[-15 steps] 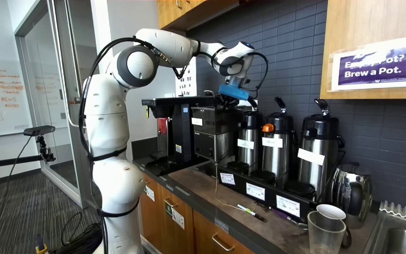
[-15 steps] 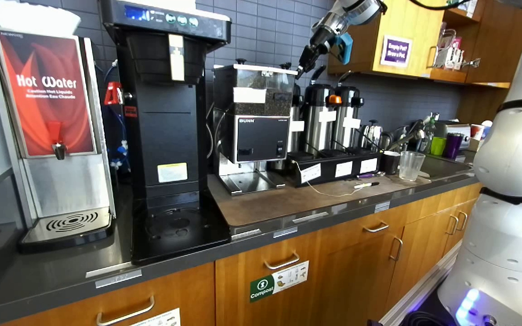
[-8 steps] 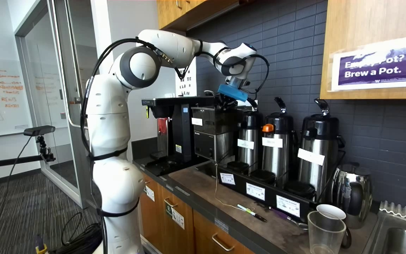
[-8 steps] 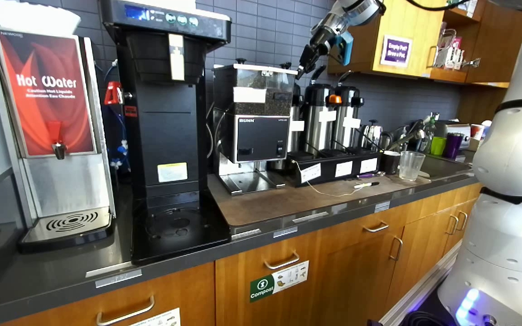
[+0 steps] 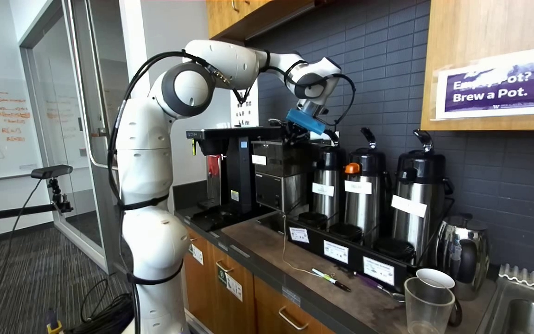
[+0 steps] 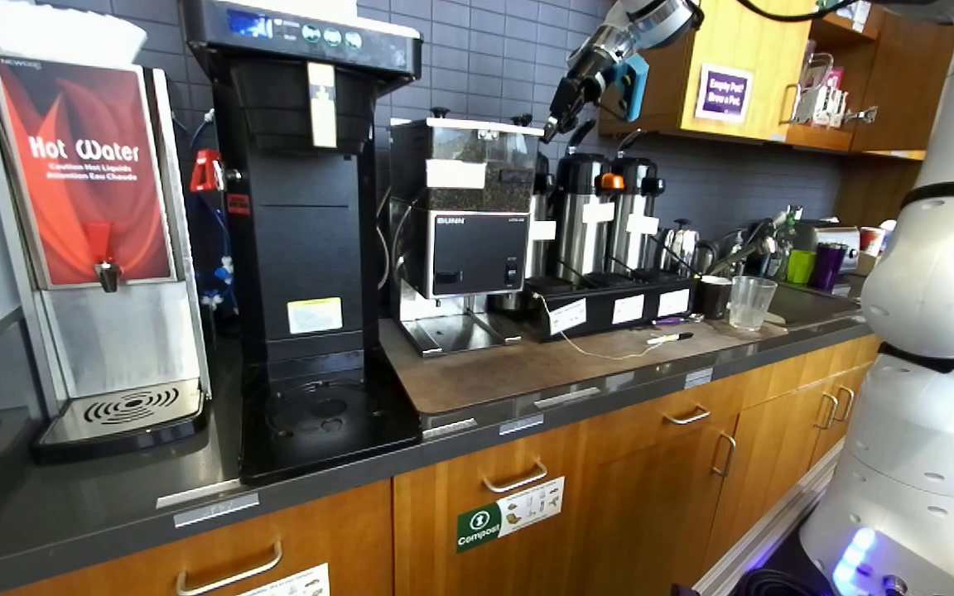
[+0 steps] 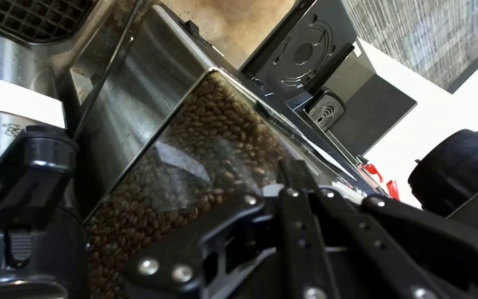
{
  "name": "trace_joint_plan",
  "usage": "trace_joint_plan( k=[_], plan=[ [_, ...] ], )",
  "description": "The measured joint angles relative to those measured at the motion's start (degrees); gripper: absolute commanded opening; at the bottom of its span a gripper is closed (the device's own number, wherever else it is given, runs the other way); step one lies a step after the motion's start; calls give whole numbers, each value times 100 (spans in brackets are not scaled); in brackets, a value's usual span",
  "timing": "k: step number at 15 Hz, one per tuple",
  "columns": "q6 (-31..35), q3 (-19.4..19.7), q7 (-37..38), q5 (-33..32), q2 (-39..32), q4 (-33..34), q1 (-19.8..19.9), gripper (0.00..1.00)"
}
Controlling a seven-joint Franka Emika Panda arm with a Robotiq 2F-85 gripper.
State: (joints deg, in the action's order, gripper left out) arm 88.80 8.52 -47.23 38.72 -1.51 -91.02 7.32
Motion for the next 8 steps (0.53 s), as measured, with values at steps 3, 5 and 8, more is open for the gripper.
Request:
trace_joint_plan(
  k=[3, 5, 8],
  plan=[
    [-221, 0, 12, 61, -74, 110, 48, 0],
    [-352, 0, 18, 101, -128, 180, 82, 0],
    [-483, 0, 19, 132, -197, 253, 105, 0]
  ],
)
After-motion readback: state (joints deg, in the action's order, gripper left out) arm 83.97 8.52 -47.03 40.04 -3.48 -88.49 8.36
